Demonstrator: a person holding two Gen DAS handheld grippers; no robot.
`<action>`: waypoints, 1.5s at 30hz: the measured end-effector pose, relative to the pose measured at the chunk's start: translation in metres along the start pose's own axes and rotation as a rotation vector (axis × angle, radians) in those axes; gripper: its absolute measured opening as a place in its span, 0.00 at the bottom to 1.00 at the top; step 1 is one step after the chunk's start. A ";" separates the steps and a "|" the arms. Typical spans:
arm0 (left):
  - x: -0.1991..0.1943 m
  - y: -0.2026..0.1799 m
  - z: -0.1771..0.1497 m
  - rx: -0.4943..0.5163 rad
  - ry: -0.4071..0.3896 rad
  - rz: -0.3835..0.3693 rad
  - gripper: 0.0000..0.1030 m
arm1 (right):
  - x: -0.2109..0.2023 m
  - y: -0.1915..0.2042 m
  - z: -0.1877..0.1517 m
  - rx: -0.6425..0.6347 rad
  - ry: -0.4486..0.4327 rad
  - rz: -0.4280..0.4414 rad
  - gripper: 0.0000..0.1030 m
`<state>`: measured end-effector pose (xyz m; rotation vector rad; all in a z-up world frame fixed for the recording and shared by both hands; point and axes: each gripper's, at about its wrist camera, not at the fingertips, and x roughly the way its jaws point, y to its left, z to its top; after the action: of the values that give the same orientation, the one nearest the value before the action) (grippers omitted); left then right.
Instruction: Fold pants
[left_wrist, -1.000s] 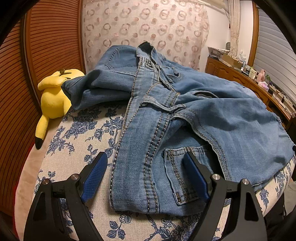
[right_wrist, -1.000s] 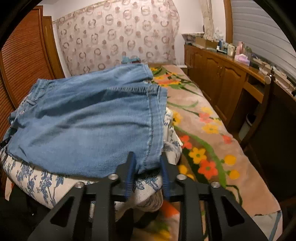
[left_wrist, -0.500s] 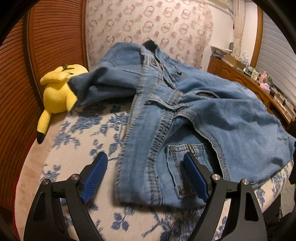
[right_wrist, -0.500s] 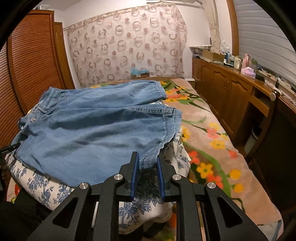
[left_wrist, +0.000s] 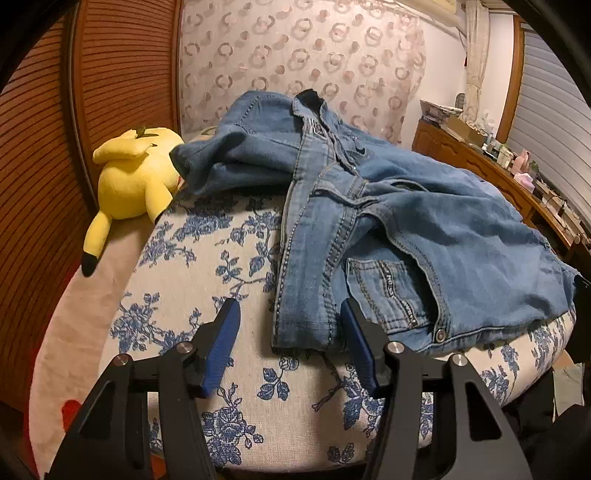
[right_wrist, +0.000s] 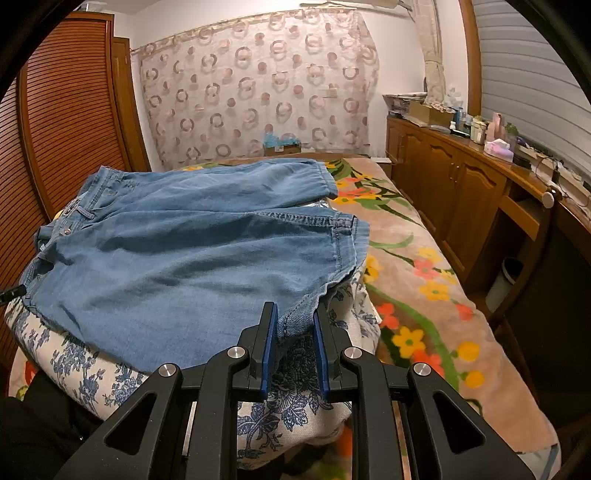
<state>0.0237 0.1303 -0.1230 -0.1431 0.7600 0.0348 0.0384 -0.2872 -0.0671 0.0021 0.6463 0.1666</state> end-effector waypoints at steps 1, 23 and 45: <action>0.001 0.000 -0.001 -0.004 0.005 0.000 0.56 | 0.000 0.000 0.000 0.000 0.001 0.000 0.19; -0.018 -0.019 0.007 0.042 -0.066 -0.014 0.08 | -0.001 -0.001 0.005 0.000 -0.017 0.016 0.17; -0.070 -0.038 0.077 0.146 -0.210 0.046 0.07 | -0.028 -0.013 0.069 -0.059 -0.272 0.023 0.11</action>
<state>0.0287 0.1054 -0.0149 0.0172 0.5533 0.0368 0.0593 -0.3007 0.0041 -0.0241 0.3705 0.2030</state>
